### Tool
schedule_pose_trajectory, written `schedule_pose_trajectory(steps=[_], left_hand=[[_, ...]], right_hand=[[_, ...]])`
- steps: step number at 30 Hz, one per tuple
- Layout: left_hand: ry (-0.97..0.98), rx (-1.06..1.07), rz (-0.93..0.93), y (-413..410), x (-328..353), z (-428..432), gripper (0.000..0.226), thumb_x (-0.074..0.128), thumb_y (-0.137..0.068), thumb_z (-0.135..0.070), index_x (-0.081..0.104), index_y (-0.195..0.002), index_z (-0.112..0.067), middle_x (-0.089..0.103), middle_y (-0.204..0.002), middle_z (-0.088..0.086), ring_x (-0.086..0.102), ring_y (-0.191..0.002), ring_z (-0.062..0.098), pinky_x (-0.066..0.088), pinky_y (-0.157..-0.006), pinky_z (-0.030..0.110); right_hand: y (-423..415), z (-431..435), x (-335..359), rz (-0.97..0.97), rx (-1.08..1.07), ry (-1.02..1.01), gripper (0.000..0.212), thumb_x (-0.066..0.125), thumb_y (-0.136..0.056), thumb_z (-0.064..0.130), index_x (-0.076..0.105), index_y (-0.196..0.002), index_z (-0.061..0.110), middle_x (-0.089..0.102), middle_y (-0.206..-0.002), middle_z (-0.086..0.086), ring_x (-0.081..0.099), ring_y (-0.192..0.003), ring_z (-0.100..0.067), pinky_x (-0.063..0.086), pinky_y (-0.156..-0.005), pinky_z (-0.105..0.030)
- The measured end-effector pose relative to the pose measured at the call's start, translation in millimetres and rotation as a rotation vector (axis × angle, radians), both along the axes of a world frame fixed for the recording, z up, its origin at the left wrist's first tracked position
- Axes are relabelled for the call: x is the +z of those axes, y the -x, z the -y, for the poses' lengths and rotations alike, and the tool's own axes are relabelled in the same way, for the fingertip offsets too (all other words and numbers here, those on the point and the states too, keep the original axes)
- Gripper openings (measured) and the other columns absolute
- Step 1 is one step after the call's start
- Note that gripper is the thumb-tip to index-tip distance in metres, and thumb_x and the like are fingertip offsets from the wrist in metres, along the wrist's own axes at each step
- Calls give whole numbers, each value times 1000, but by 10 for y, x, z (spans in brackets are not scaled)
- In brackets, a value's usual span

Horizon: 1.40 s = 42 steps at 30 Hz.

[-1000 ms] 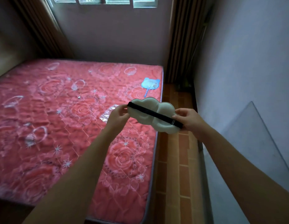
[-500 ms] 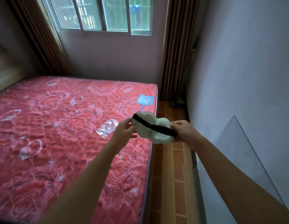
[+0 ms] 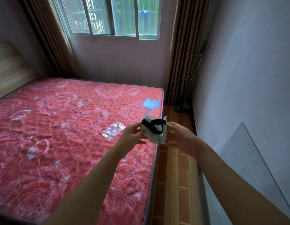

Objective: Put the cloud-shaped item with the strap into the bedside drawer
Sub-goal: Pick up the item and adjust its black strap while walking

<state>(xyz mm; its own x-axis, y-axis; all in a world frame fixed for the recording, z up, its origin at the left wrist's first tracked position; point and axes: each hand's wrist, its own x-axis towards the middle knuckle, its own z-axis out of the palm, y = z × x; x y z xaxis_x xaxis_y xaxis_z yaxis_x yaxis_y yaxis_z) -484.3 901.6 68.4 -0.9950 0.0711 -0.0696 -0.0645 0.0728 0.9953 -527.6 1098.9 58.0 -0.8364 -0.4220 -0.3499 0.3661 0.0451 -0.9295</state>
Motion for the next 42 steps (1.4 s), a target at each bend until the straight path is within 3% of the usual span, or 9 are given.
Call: schedule_pose_trajectory(steps=[3, 9, 12, 15, 19, 24, 32, 35, 42], left_hand=[[-7, -29, -3, -37, 41, -24, 23, 49, -90, -1, 59, -99, -19, 66, -85, 4, 69, -65, 4, 58, -66, 25], [-43, -31, -4, -84, 133, -2, 22, 51, -89, -5, 61, -106, -16, 68, -88, 5, 70, -71, 10, 59, -71, 30], [-87, 6, 4, -99, 150, 61, 36, 54, -88, -5, 53, -118, -25, 70, -90, 0, 70, -78, 13, 59, -73, 32], [-56, 16, -20, -122, 180, 93, 33, 55, -87, -6, 58, -105, -34, 71, -90, -2, 70, -78, 11, 59, -73, 31], [-5, 73, -68, -133, 185, 104, 19, 58, -86, -8, 65, -93, -24, 71, -88, 5, 68, -76, 15, 59, -71, 31], [-7, 174, -112, -150, 182, 116, 15, 60, -83, -2, 67, -89, -15, 72, -75, -1, 68, -70, 11, 59, -65, 24], [98, 241, -102, -233, 201, 260, 11, 64, -79, 1, 61, -84, -8, 67, -80, 9, 67, -68, 10, 57, -61, 18], [61, 282, -94, -261, 214, 371, 9, 61, -81, 2, 58, -82, -6, 65, -80, 11, 69, -62, 5, 58, -61, 21], [-194, 523, -29, -337, 151, 802, 6, 50, -89, -4, 55, -87, -3, 67, -85, 16, 72, -68, 20, 60, -65, 31]], right_hand=[[-3, 107, -35, -3, -30, 52, 50, 56, -85, 38, 43, -129, 19, 57, -123, -10, 59, -107, -30, 45, -96, -48], [3, 268, -82, -18, -154, 141, 50, 67, -79, 30, 52, -122, 8, 59, -125, -19, 62, -101, -27, 54, -67, -33], [-2, 267, -92, -18, -201, 189, 46, 65, -80, 22, 53, -120, 3, 63, -118, -20, 64, -96, -27, 55, -66, -31], [-34, 247, -70, -27, -209, 216, 49, 67, -78, 20, 54, -119, -2, 66, -110, -17, 67, -90, -24, 57, -62, -28], [-77, 242, -45, -28, -185, 200, 65, 74, -63, 32, 55, -118, 4, 64, -118, -16, 65, -102, -29, 57, -69, -35], [-114, 251, -33, -21, -199, 222, 49, 68, -77, 23, 52, -121, 7, 62, -121, -15, 62, -107, -31, 58, -76, -38], [-165, 288, -51, -54, -233, 179, 52, 69, -77, 23, 50, -121, 6, 60, -122, -18, 62, -106, -34, 54, -86, -51], [-184, 318, -47, -50, -241, 205, 46, 68, -78, 21, 52, -119, 6, 61, -119, -17, 64, -100, -31, 58, -73, -39], [-189, 295, -42, -11, -262, 262, 41, 63, -82, 16, 52, -119, 0, 64, -106, -15, 65, -85, -23, 59, -59, -27]])
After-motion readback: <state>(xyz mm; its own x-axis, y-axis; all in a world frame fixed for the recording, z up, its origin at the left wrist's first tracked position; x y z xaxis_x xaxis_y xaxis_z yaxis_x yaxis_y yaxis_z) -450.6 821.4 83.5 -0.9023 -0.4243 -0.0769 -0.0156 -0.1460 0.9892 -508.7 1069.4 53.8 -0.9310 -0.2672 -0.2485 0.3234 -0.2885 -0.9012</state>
